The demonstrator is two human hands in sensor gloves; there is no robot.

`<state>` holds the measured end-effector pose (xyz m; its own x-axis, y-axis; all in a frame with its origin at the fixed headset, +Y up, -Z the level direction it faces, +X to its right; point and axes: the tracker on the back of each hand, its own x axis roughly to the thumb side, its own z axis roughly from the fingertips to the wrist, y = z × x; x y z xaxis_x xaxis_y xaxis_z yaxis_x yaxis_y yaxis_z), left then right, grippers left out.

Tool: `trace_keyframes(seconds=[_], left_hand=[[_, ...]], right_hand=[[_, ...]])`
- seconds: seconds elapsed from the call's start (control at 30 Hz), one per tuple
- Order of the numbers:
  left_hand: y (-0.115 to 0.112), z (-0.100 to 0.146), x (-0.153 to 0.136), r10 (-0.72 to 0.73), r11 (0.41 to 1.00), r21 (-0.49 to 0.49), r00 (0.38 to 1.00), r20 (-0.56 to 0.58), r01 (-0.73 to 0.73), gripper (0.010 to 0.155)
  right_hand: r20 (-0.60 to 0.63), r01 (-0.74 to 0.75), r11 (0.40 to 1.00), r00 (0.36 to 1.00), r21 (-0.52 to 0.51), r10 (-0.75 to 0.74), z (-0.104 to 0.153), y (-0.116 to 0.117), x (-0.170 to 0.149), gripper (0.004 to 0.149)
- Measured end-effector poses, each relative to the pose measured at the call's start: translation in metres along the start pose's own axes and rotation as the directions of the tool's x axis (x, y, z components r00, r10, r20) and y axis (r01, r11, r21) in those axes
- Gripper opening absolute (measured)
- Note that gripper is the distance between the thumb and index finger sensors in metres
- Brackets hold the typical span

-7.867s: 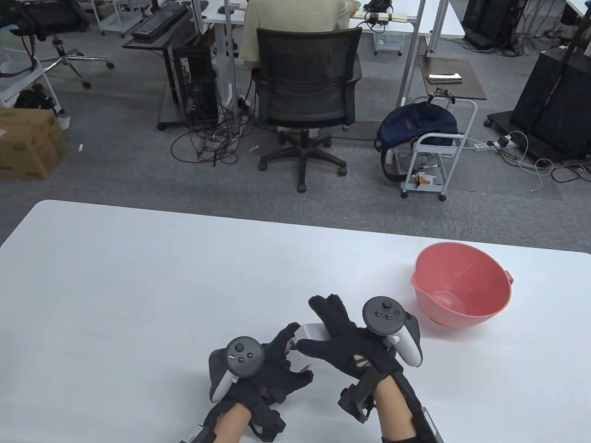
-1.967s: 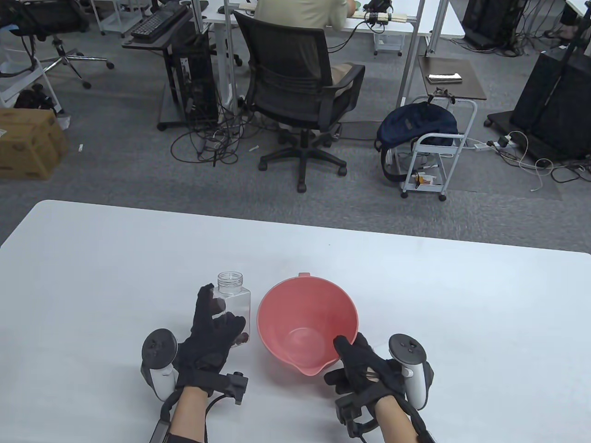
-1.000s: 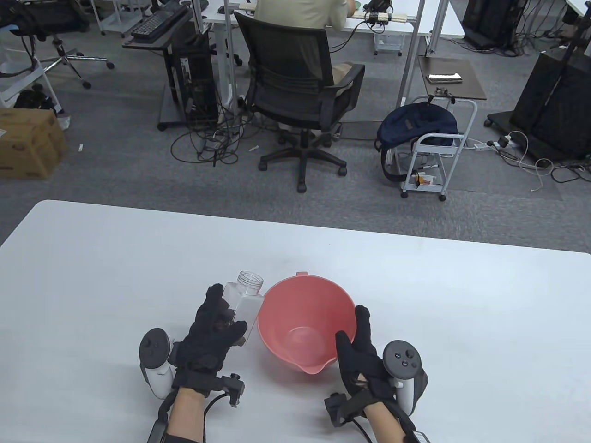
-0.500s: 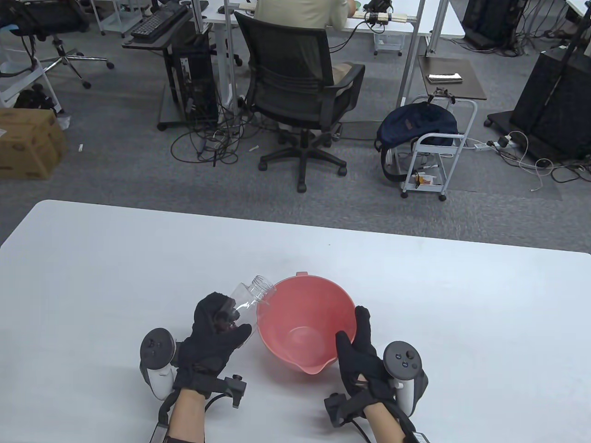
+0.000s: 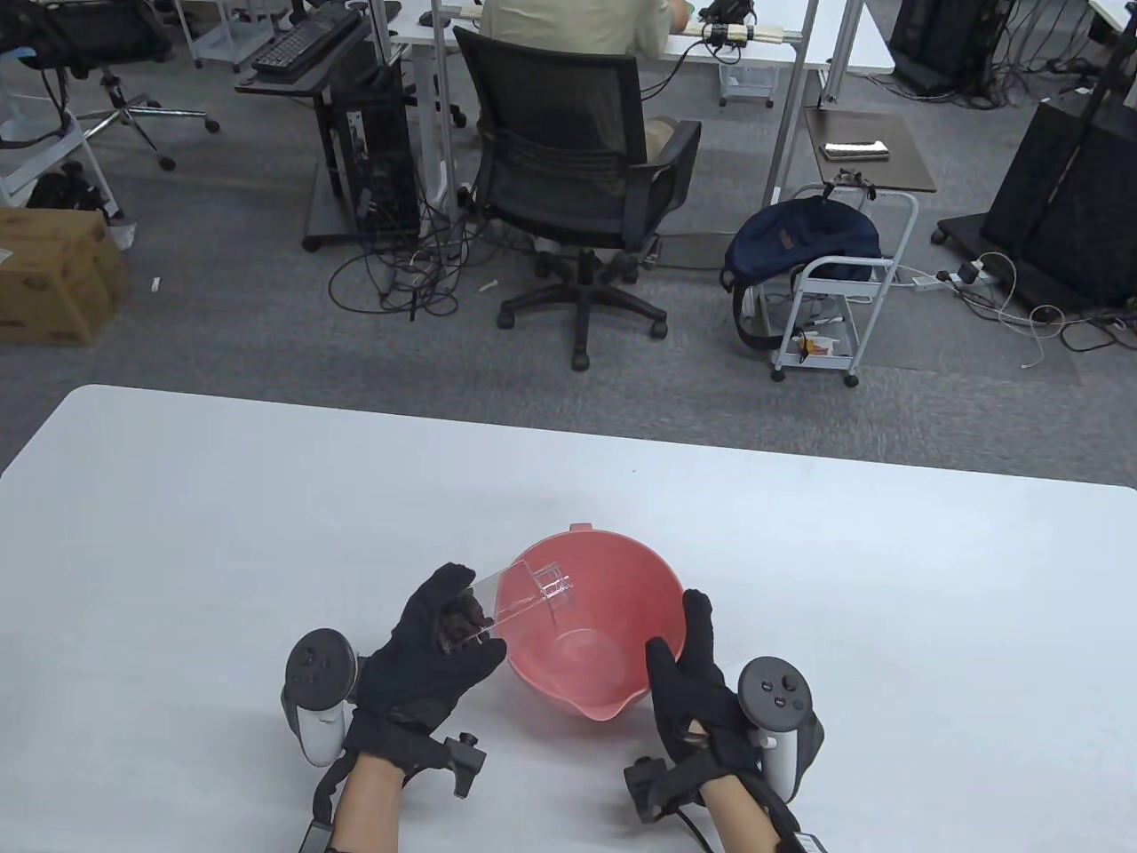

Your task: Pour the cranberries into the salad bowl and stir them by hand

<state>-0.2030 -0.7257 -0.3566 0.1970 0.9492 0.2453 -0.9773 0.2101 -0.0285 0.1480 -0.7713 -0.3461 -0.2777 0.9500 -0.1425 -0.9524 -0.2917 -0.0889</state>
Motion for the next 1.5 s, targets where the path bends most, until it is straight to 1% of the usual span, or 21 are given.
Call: trace_keyframes(seconds=[0.23, 0.33, 0.47, 0.53, 0.67, 0.73, 0.8, 0.83, 0.97, 1.0, 1.1, 1.13, 1.17, 1.23, 1.27, 1.33, 1.37, 1.4, 1.43, 1.47, 1.5], left_hand=[[-0.001, 0.005, 0.011, -0.141, 0.985, 0.095, 0.990, -0.001, 0.141, 0.092], [-0.001, 0.006, 0.012, -0.137, 0.986, 0.099, 0.991, 0.000, 0.136, 0.091], [-0.001, 0.006, 0.017, -0.194, 0.974, 0.120, 0.981, 0.000, 0.192, 0.090], [-0.003, 0.007, 0.020, -0.223, 0.968, 0.120, 0.975, 0.006, 0.221, 0.090], [-0.008, 0.007, 0.024, -0.206, 0.975, 0.095, 0.978, 0.038, 0.202, 0.090], [-0.010, 0.005, 0.026, -0.168, 0.985, 0.048, 0.983, 0.076, 0.164, 0.090], [-0.012, 0.004, 0.026, -0.125, 0.992, 0.022, 0.990, 0.072, 0.124, 0.090], [-0.013, 0.004, 0.025, -0.132, 0.991, 0.025, 0.989, 0.062, 0.131, 0.089], [-0.012, 0.004, 0.024, -0.277, 0.958, 0.090, 0.960, 0.029, 0.274, 0.088], [-0.012, 0.004, 0.024, -0.272, 0.958, 0.101, 0.962, 0.027, 0.268, 0.088], [-0.014, 0.002, 0.022, -0.091, 0.996, 0.018, 0.995, 0.049, 0.090, 0.088], [-0.015, 0.003, 0.023, -0.074, 0.997, 0.019, 0.996, 0.044, 0.073, 0.088], [-0.015, 0.004, 0.025, -0.158, 0.986, 0.067, 0.987, 0.034, 0.155, 0.087], [-0.014, 0.004, 0.026, -0.295, 0.953, 0.090, 0.954, 0.046, 0.290, 0.086], [-0.014, 0.004, 0.025, -0.271, 0.961, 0.075, 0.961, 0.054, 0.266, 0.085], [-0.017, 0.003, 0.022, -0.090, 0.996, 0.025, 0.994, 0.056, 0.088, 0.085], [-0.017, 0.004, 0.022, -0.055, 0.998, 0.029, 0.997, 0.047, 0.054, 0.085], [-0.017, 0.006, 0.024, -0.097, 0.993, 0.064, 0.995, 0.034, 0.095, 0.085], [-0.016, 0.007, 0.027, -0.201, 0.975, 0.100, 0.979, 0.034, 0.197, 0.085], [-0.015, 0.007, 0.028, -0.261, 0.961, 0.110, 0.964, 0.043, 0.255, 0.084], [-0.014, 0.006, 0.027, -0.252, 0.966, 0.085, 0.966, 0.066, 0.246, 0.084]], right_hand=[[-0.001, 0.001, 1.000, 1.000, 0.004, -0.001, 0.000, 0.000, 0.000, 0.073], [-0.002, 0.001, 1.000, 1.000, 0.004, -0.001, -0.001, 0.000, 0.000, 0.073], [-0.003, 0.003, 1.000, 1.000, 0.007, -0.002, -0.001, 0.000, 0.000, 0.073], [-0.003, 0.002, 1.000, 1.000, 0.007, -0.002, -0.001, 0.000, 0.000, 0.073], [-0.004, 0.002, 1.000, 1.000, 0.007, -0.002, -0.001, 0.000, 0.000, 0.073], [-0.004, 0.002, 1.000, 1.000, 0.007, -0.001, -0.001, 0.000, 0.000, 0.073], [-0.004, 0.001, 1.000, 1.000, 0.009, -0.001, -0.001, 0.000, 0.000, 0.073], [-0.004, 0.001, 1.000, 1.000, 0.010, -0.001, -0.001, 0.000, 0.000, 0.073], [-0.005, 0.000, 1.000, 1.000, 0.012, 0.000, -0.001, 0.000, 0.000, 0.073], [-0.005, 0.000, 1.000, 1.000, 0.013, 0.000, -0.001, 0.000, 0.000, 0.073], [-0.006, 0.000, 1.000, 1.000, 0.015, 0.000, -0.002, 0.000, 0.000, 0.073], [-0.006, 0.000, 1.000, 1.000, 0.015, 0.000, -0.002, 0.000, 0.000, 0.073], [-0.006, 0.001, 1.000, 1.000, 0.015, -0.001, -0.002, 0.000, 0.000, 0.073], [-0.006, 0.001, 1.000, 1.000, 0.015, -0.001, -0.002, 0.000, 0.000, 0.073], [-0.006, 0.001, 1.000, 1.000, 0.015, -0.001, -0.002, 0.000, 0.000, 0.073], [-0.007, 0.001, 1.000, 1.000, 0.014, -0.001, -0.002, 0.001, 0.000, 0.073], [-0.007, 0.002, 1.000, 1.000, 0.014, -0.002, -0.002, 0.001, 0.000, 0.073], [-0.007, 0.002, 1.000, 1.000, 0.015, -0.002, -0.002, 0.000, 0.000, 0.073], [-0.007, 0.003, 1.000, 1.000, 0.016, -0.003, -0.002, 0.001, 0.000, 0.073], [-0.008, 0.003, 1.000, 1.000, 0.016, -0.003, -0.002, 0.001, 0.000, 0.073], [-0.008, 0.002, 1.000, 1.000, 0.015, -0.002, -0.002, 0.001, 0.000, 0.073]])
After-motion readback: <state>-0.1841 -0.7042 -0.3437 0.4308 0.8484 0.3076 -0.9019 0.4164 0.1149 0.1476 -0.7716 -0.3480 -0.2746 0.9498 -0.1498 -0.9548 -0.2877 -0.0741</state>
